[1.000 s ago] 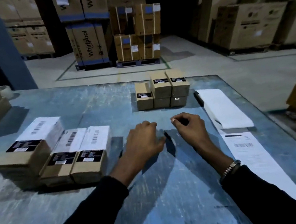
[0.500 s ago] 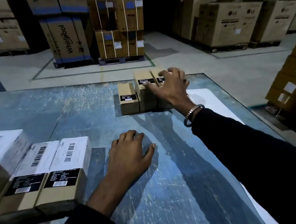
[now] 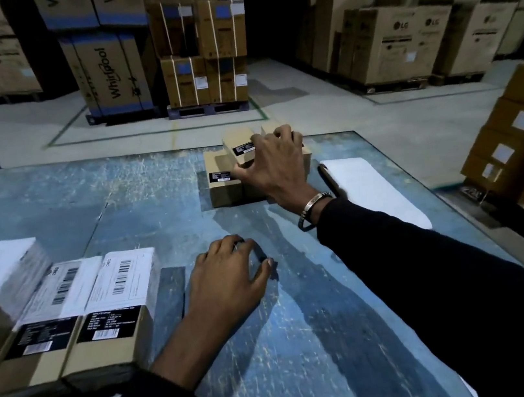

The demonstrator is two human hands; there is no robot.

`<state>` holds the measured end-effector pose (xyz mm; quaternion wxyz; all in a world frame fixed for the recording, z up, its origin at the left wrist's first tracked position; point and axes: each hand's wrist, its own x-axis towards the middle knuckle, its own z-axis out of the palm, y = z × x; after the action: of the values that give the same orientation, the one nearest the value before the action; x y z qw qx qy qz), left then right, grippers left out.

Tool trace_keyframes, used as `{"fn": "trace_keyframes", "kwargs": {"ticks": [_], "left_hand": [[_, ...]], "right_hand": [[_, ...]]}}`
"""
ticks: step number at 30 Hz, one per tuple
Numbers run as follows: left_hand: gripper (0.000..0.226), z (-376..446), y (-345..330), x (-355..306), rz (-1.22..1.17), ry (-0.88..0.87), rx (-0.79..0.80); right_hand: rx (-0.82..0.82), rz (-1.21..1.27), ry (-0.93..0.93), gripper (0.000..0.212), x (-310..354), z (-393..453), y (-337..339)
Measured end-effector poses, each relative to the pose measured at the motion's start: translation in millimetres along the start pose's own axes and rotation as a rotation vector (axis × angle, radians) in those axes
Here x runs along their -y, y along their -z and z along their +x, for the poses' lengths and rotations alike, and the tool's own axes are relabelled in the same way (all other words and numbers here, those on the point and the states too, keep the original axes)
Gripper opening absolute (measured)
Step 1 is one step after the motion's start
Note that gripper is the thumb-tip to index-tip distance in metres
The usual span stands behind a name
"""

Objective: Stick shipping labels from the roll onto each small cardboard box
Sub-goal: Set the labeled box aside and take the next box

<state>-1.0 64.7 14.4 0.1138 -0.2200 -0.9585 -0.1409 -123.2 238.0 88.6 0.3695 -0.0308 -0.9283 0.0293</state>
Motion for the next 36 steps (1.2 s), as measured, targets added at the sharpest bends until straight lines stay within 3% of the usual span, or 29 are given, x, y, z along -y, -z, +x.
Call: {"fn": "trace_keyframes", "kwargs": {"ticks": [4, 7, 13, 17, 20, 24, 26, 29, 32, 36], "left_hand": [[0.039, -2, 1, 1, -0.073, -0.008, -0.027], [0.050, -3, 4, 2, -0.154, 0.037, -0.081], [0.069, -8, 39, -15, -0.837, 0.265, -0.183], [0.059, -23, 42, -22, -0.661, 0.176, 0.048], [0.070, -35, 39, -37, -0.645, 0.089, 0.100], [0.074, -42, 39, -46, -0.821, 0.103, 0.197], [0.071, -50, 42, -48, -0.856, 0.144, 0.171], [0.099, -75, 43, -51, -0.608, 0.120, 0.142], [0.114, -97, 39, -54, -0.458, 0.047, 0.094], [0.088, -100, 38, -36, -0.528, -0.044, 0.008]], "right_hand": [[-0.101, 0.265, -0.064, 0.059, -6, -21, 31], [-0.060, 0.473, -0.129, 0.062, -20, -60, 70], [0.184, 0.787, -0.248, 0.069, -44, -164, 147], [0.304, 0.694, -0.317, 0.087, -32, -229, 167], [0.349, 0.706, -0.323, 0.097, -12, -260, 171], [0.279, 0.800, -0.410, 0.071, -15, -255, 169], [0.191, 0.804, -0.443, 0.047, -27, -240, 164], [0.157, 0.800, -0.430, 0.014, -42, -212, 151], [0.286, 0.743, -0.427, 0.021, -48, -195, 135], [0.343, 0.708, -0.422, 0.027, -48, -213, 135]]}}
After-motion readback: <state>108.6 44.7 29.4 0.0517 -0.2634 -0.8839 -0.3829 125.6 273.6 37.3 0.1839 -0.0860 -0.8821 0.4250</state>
